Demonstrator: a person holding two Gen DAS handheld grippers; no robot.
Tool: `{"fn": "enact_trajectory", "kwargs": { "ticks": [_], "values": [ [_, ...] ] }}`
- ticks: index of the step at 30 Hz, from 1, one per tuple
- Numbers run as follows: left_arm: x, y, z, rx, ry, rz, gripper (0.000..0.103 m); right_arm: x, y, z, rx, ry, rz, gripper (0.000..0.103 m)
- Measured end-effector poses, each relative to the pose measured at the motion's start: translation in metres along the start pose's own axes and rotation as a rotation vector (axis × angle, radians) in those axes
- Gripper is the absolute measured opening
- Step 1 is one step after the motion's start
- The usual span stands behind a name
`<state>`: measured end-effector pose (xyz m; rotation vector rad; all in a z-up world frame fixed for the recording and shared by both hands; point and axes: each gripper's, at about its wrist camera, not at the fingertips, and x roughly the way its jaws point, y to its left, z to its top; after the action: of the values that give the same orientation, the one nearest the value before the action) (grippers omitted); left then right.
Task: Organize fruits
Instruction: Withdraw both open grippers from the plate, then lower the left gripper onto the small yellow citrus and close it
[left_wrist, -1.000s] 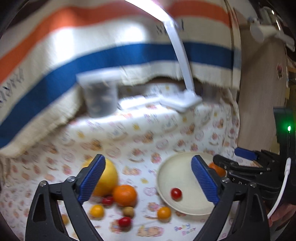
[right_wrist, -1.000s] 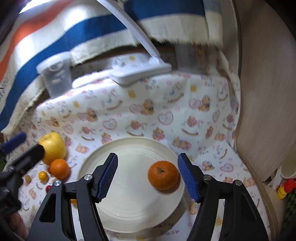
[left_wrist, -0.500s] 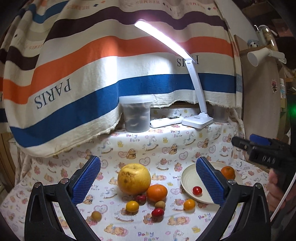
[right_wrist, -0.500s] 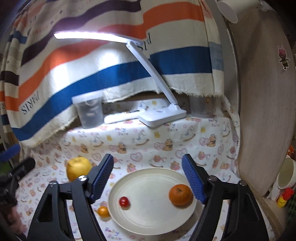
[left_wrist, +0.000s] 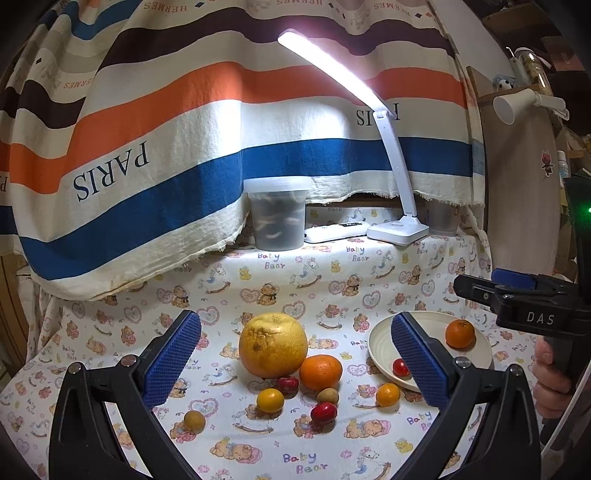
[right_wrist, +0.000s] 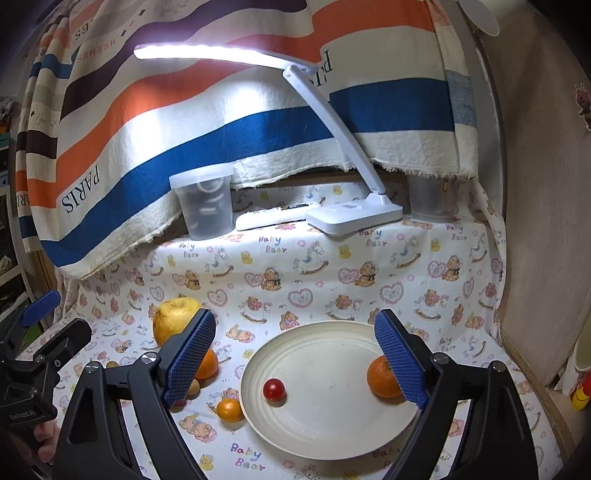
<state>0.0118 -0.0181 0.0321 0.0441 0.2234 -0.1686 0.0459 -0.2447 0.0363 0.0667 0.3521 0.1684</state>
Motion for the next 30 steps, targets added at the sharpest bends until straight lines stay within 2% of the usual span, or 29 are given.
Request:
{"fn": "enact_trajectory", "kwargs": {
  "ticks": [5, 8, 10, 16, 21, 26, 30],
  "values": [
    [0.005, 0.002, -0.006, -0.019, 0.026, -0.008, 0.103, 0.004, 0.0, -0.003, 0.006, 0.01, -0.007, 0.09],
    [0.009, 0.004, -0.008, -0.022, 0.04, -0.01, 0.103, 0.008, -0.001, -0.005, 0.012, 0.02, -0.01, 0.096],
    [0.015, 0.006, -0.008, -0.033, 0.076, -0.014, 0.103, 0.012, -0.002, -0.008, 0.028, 0.032, -0.001, 0.101],
    [0.035, 0.016, -0.012, -0.092, 0.219, -0.026, 0.102, 0.024, -0.001, -0.014, 0.02, 0.076, -0.009, 0.101],
    [0.045, 0.023, -0.018, -0.105, 0.284, 0.003, 0.103, 0.026, -0.003, -0.016, 0.035, 0.093, -0.002, 0.101],
    [0.053, 0.028, -0.022, -0.129, 0.356, -0.006, 0.102, 0.031, -0.003, -0.018, 0.027, 0.113, -0.013, 0.101],
    [0.063, 0.031, -0.027, -0.15, 0.444, -0.018, 0.102, 0.033, -0.005, -0.019, 0.034, 0.123, -0.019, 0.101]
  ]
}}
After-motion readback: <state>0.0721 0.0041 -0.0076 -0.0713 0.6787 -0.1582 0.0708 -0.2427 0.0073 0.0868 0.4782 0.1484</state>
